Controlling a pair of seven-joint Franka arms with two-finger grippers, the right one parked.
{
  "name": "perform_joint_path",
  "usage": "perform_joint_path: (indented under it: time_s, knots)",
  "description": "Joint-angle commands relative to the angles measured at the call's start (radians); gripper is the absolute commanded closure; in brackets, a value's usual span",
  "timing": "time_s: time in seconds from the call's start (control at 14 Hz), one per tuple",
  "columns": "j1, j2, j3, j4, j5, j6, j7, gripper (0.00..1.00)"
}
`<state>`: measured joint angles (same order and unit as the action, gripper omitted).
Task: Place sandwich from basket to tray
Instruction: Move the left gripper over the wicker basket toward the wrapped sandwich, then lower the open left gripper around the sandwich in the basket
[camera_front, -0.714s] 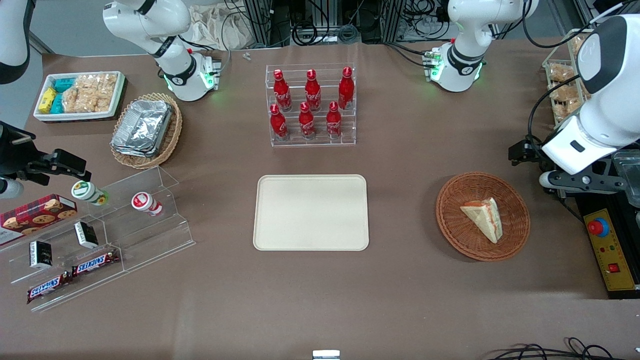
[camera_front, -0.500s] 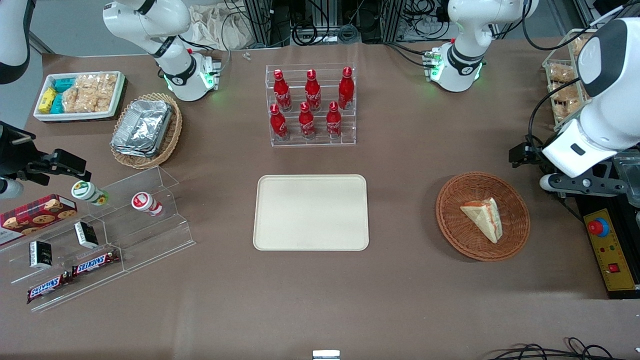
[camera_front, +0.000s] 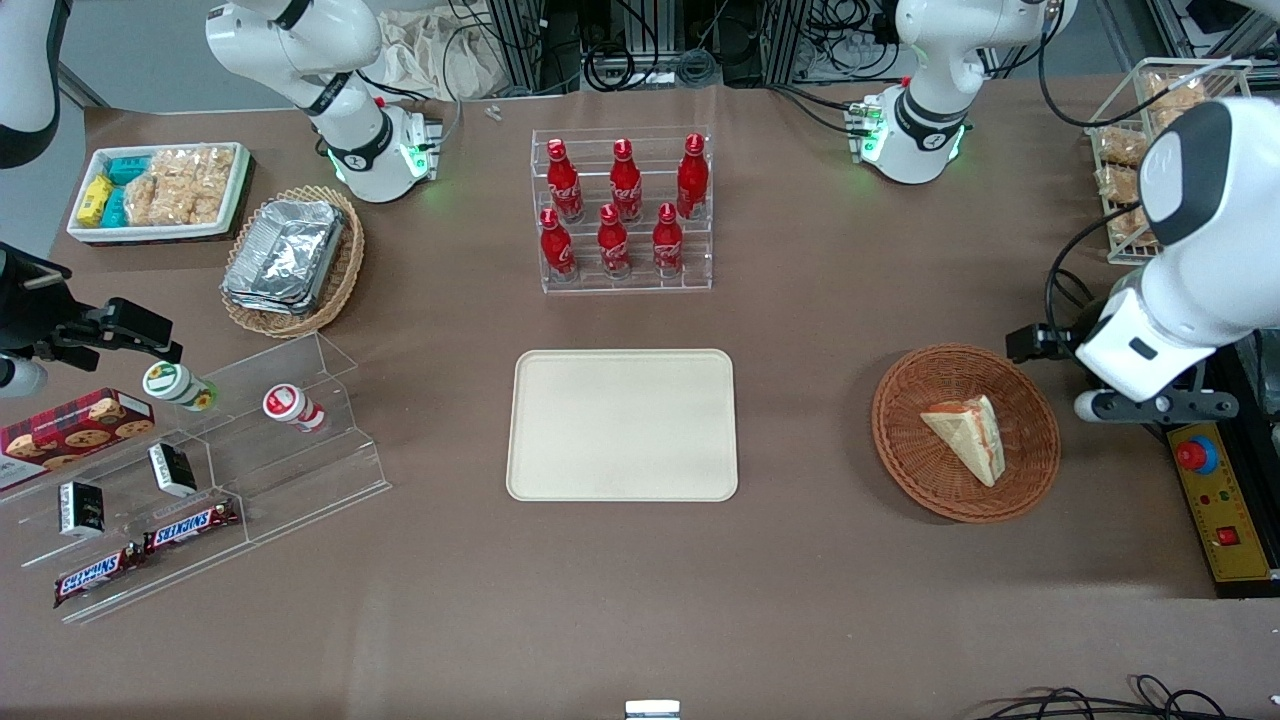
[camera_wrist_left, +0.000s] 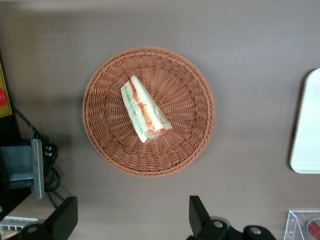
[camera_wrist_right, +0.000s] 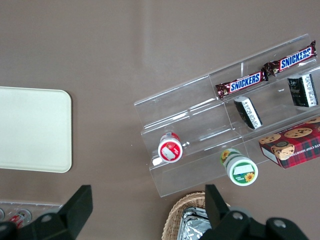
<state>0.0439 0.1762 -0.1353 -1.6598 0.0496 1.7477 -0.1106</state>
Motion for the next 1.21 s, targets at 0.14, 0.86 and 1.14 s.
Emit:
perform_joint_path:
  time_s: [0.14,0.86,1.14]
  knots:
    - [0.024,0.006,-0.010,-0.208,0.006,0.280,-0.249,0.00]
    - [0.031,0.166,-0.003,-0.268,0.022,0.437,-0.501,0.00]
    - [0.031,0.187,0.008,-0.282,0.024,0.437,-0.509,0.00]
